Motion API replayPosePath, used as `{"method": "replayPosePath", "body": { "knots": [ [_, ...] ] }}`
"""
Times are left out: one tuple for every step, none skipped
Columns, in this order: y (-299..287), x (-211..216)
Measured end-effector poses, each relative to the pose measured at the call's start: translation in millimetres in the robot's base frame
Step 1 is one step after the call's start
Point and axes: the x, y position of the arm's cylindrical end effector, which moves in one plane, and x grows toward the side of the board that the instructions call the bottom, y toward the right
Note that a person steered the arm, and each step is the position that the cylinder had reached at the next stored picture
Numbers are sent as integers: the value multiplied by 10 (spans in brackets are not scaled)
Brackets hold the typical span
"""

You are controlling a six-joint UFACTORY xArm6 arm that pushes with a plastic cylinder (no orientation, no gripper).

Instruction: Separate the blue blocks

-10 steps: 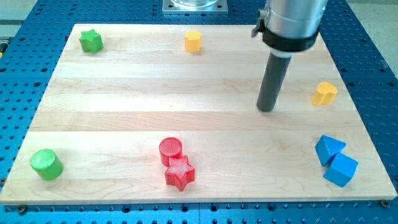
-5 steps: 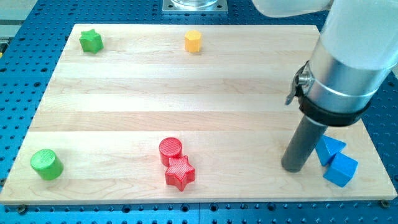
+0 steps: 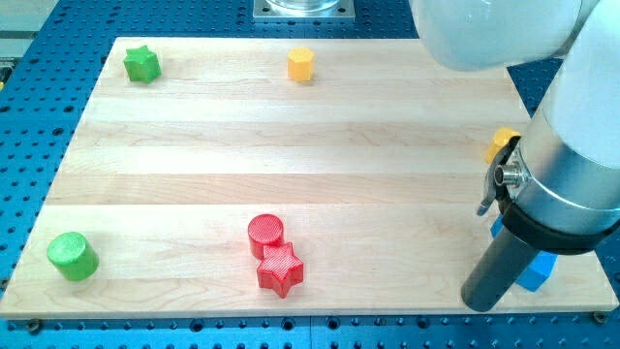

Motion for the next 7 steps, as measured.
{"method": "replayPosePath", "body": {
  "knots": [
    [69,4],
    [98,4],
    [133,8],
    [104,-2],
    [151,4],
    [390,4],
    [389,-4]
  ]
}}
